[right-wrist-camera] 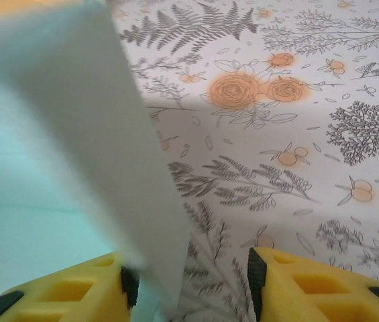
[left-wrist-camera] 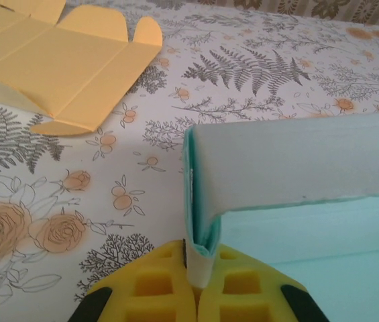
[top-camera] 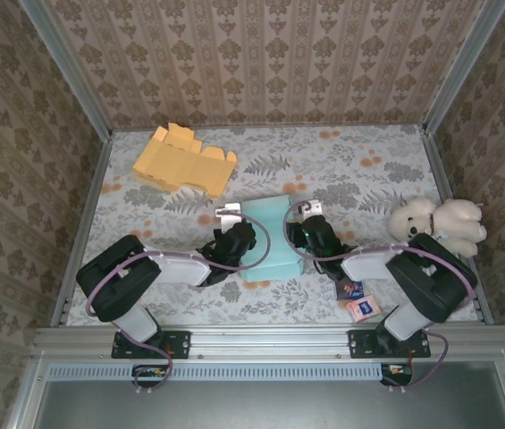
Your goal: Fold the paper box
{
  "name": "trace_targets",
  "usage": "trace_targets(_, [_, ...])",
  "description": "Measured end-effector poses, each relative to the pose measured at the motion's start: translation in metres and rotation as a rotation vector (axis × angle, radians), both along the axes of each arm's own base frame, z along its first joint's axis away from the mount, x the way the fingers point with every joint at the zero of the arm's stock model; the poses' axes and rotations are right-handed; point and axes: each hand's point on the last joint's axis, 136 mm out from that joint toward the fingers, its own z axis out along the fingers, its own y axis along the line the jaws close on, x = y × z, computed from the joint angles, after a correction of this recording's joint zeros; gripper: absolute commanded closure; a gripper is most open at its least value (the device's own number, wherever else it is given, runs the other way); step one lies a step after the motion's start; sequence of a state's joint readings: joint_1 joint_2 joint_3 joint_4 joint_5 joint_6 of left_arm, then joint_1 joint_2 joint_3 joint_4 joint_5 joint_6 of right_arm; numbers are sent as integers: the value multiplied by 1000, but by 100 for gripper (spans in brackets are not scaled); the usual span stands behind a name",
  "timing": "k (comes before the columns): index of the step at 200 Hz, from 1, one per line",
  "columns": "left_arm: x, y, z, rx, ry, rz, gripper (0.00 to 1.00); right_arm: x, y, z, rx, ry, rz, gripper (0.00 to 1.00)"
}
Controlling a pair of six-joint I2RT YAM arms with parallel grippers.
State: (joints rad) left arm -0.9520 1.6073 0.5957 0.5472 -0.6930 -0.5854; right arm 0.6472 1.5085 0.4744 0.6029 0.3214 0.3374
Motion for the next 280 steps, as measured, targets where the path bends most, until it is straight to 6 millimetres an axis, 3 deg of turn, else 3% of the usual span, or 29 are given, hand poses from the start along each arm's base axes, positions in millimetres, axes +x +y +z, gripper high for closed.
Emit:
trace_targets(54, [8, -1, 5, 79, -86, -81, 100, -29, -14, 73, 129, -82, 13, 46])
trace_targets(95, [5, -17, -10, 144, -132, -210, 100, -28, -16, 91, 138, -67, 4, 48])
trace_targets(119, [4, -23, -7, 147, -182, -251, 100, -21, -12, 86, 135, -41, -1, 48])
trace_targets(177, [0, -30, -6, 147, -251, -313, 100, -16, -10, 45, 79, 61, -14, 49])
trace_targets(280, [9, -33, -12, 165, -262, -282, 100, -4, -12, 36, 77, 40, -41, 52])
